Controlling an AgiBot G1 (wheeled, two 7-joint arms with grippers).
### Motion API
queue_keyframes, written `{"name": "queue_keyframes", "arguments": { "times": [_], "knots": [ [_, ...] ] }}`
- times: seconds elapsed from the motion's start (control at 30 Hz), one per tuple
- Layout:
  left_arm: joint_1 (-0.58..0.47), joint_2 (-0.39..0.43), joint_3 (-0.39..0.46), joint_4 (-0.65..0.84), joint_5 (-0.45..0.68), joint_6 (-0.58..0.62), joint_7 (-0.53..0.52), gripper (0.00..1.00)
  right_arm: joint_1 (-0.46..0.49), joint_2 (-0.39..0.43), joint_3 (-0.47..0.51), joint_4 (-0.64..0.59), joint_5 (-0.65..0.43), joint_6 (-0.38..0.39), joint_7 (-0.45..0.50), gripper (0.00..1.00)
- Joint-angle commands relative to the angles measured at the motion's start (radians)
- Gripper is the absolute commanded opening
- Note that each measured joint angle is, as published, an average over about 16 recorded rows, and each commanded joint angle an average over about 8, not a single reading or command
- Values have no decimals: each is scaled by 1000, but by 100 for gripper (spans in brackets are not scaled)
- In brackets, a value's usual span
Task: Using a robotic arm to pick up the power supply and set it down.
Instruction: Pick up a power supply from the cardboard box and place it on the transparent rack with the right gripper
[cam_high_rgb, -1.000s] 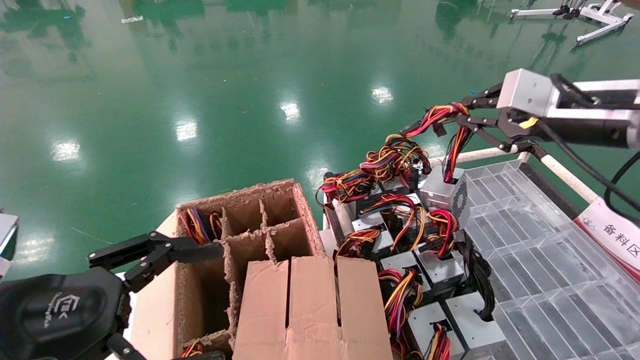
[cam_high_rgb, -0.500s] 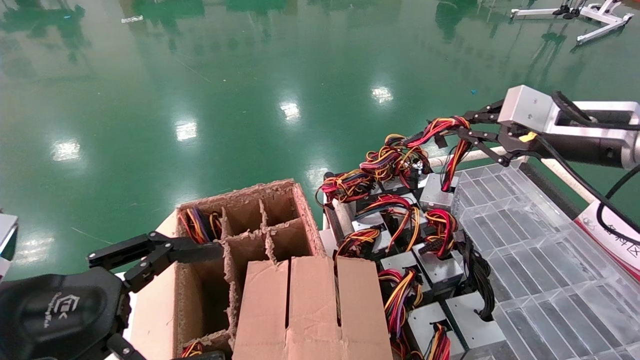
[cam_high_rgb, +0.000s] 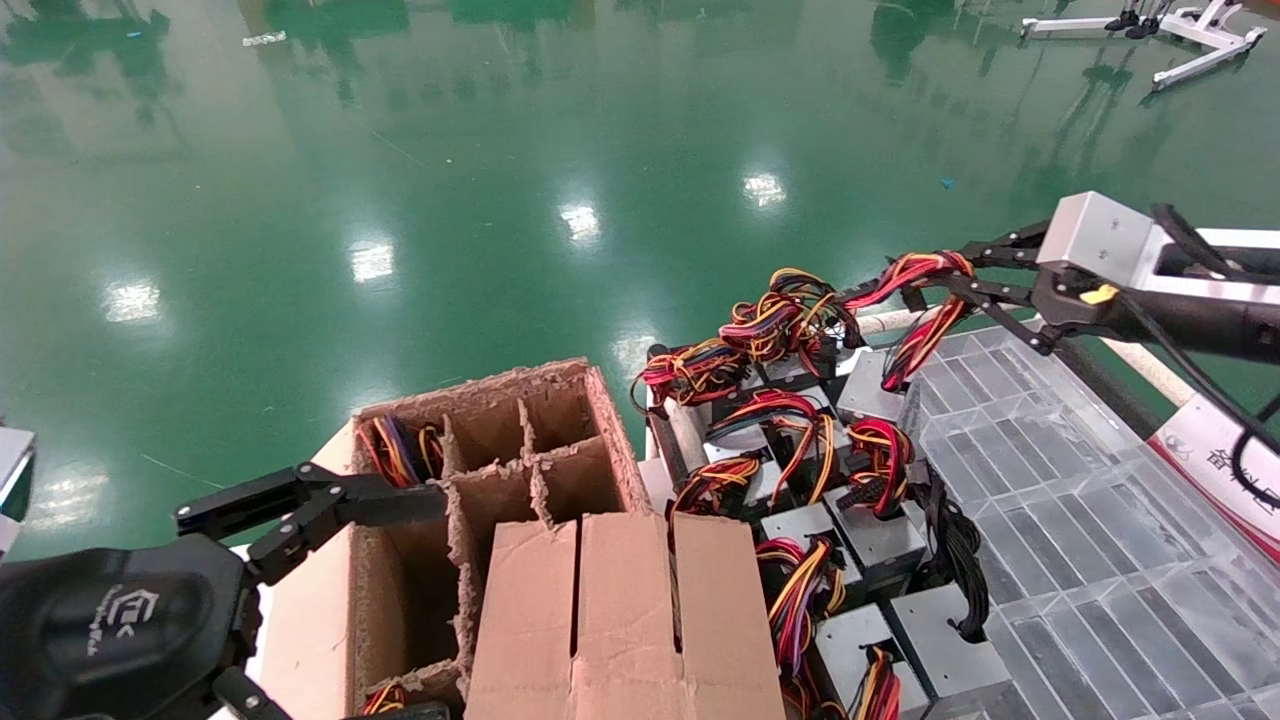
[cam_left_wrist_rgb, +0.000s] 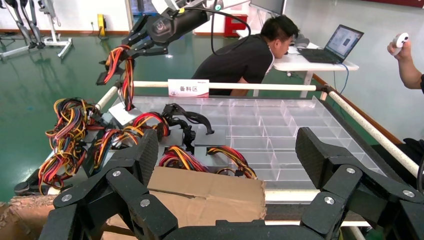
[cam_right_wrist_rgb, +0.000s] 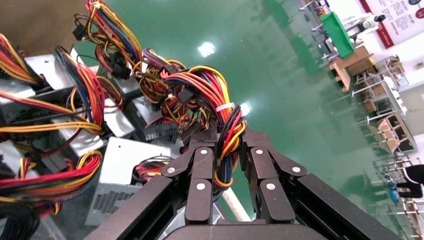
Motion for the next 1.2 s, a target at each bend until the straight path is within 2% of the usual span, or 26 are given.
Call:
{"name": "queue_keyframes", "arguments": {
  "times": [0.03,0.47,1.2],
  "knots": [
    [0,0,0,0,0,0,0,100,1,7,-2,-1,-3,-5,0,0],
    [0,0,0,0,0,0,0,100,11,77,-25,-3,-35,-55,-6,0],
    [0,0,0,0,0,0,0,100,36,147,-49,2,-70,-128,-1,0]
  ]
}}
